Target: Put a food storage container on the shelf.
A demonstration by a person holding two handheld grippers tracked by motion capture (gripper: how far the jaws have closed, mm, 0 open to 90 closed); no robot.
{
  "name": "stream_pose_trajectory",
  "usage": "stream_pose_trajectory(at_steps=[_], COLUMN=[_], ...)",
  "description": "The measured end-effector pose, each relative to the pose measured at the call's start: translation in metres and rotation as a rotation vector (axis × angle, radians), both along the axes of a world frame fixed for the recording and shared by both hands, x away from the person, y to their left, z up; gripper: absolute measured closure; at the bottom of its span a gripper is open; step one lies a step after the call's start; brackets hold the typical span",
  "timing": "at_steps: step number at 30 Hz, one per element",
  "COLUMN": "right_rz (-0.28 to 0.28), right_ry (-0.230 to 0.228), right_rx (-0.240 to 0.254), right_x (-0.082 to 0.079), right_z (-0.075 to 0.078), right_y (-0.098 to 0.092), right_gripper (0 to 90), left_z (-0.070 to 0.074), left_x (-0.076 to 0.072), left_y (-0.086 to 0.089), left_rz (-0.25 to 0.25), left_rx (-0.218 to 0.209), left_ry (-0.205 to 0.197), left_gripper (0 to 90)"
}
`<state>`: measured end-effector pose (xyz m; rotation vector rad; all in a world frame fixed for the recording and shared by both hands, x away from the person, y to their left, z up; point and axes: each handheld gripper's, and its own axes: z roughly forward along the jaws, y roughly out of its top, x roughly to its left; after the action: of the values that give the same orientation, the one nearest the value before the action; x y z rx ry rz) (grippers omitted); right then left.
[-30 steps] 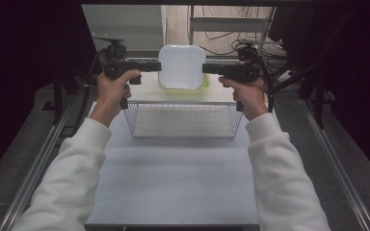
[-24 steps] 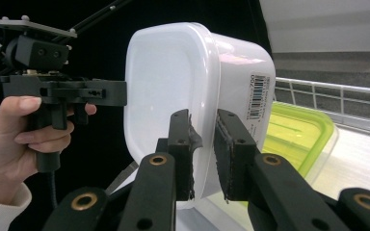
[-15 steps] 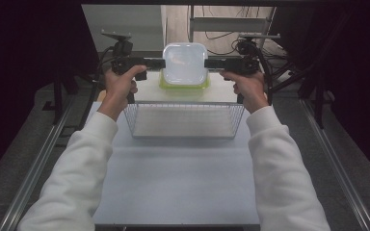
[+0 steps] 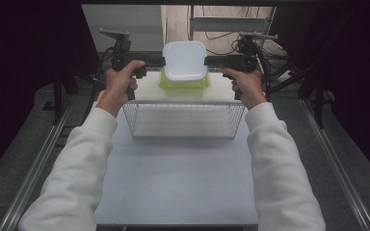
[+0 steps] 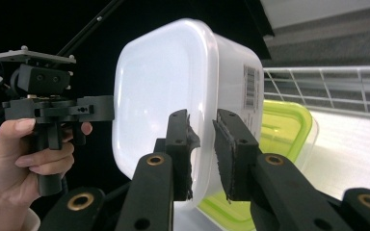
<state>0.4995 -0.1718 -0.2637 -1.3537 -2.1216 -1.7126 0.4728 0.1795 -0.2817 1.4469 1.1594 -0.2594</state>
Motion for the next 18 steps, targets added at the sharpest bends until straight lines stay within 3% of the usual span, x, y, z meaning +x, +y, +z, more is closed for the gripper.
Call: stream_pose_trajectory(at_steps=[9, 13, 18], right_rz=[-0.010, -0.015, -0.030], right_ry=[0.058, 0.108, 0.145], right_rx=[0.037, 0.066, 0.092], right_x=[0.013, 0.018, 0.020], right_z=[-0.005, -0.007, -0.009], right_y=[0.001, 0.001, 0.000], right_gripper=[72.9, 71.9, 71.5], left_z=[-0.005, -0.007, -0.011], left_x=[0.017, 0.024, 0.030], left_y=[0.005, 0.007, 0.008], left_rz=[0.010, 0.018, 0.023], left_rx=[-0.059, -0.088, -0.112], left_ry=[0.063, 0.090, 0.105], left_gripper=[77.8, 78.8, 78.5])
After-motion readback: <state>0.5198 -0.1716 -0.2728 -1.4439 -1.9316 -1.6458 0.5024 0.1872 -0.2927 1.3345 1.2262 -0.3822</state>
